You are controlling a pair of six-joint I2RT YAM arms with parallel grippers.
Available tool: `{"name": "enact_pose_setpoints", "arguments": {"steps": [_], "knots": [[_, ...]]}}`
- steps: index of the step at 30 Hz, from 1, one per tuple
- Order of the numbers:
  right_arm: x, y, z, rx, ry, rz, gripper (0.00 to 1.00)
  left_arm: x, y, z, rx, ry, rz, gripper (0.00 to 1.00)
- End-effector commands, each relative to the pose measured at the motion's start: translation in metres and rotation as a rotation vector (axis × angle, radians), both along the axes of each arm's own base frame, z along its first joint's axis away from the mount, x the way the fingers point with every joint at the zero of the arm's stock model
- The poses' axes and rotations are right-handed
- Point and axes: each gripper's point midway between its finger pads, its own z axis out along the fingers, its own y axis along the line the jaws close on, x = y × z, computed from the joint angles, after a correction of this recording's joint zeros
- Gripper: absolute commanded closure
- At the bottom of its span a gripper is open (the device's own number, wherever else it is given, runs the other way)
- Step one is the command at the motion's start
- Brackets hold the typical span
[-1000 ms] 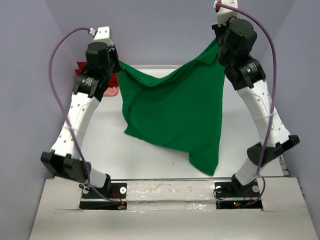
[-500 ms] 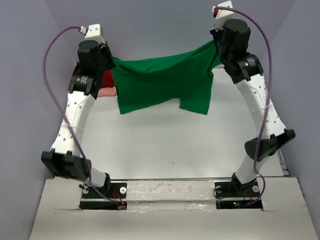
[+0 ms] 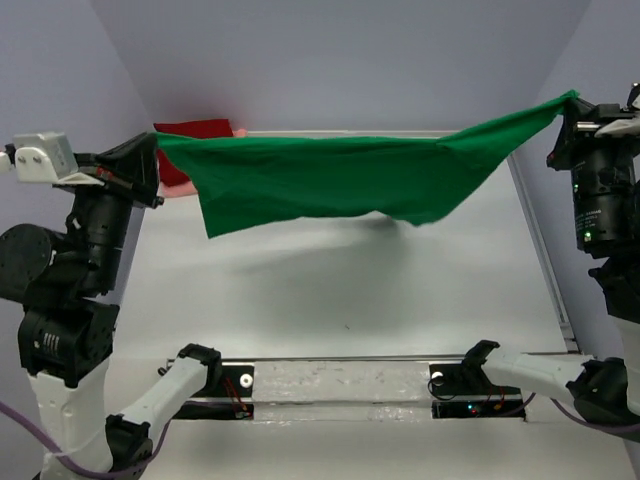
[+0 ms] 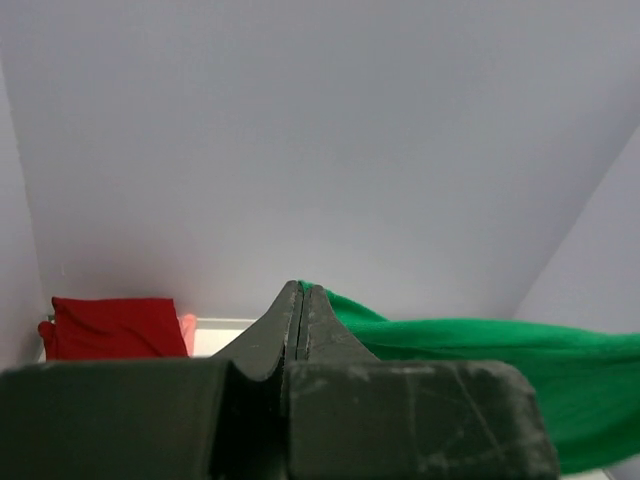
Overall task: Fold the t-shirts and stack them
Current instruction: Flatten out the tshirt
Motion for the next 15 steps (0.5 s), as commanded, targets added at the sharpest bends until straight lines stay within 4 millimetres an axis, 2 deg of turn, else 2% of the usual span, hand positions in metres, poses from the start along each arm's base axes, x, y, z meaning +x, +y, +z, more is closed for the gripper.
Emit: {"name": "enact_pose_setpoints", "arguments": {"steps": [1, 3, 6, 8, 11, 12, 15], "knots": [[0.012, 0.008, -0.037, -0.024, 0.118, -0.022, 1.0, 0.006, -0.001, -0.036, 0.033, 0.123, 0.007, 1.0], [0.009, 0.008, -0.039, -0.011, 0.123, -0.011, 1.0, 0.001, 0.0, -0.043, 0.028, 0.142, 0.004, 1.0], [0.01, 0.008, -0.039, -0.004, 0.127, -0.015, 1.0, 0.004, 0.001, -0.056, 0.012, 0.177, 0.014, 1.0], [0.017, 0.013, -0.041, -0.017, 0.137, -0.019, 1.0, 0.014, 0.0, -0.07, 0.018, 0.217, 0.022, 1.0], [0.032, 0.029, -0.041, -0.035, 0.141, -0.005, 1.0, 0.028, -0.003, -0.079, 0.017, 0.239, 0.03, 1.0], [0.036, 0.032, -0.037, -0.042, 0.134, -0.012, 1.0, 0.042, -0.002, -0.086, 0.015, 0.273, 0.061, 1.0], [0.062, 0.052, -0.04, -0.093, 0.151, -0.031, 1.0, 0.061, -0.004, -0.086, 0.01, 0.268, 0.079, 1.0]]}}
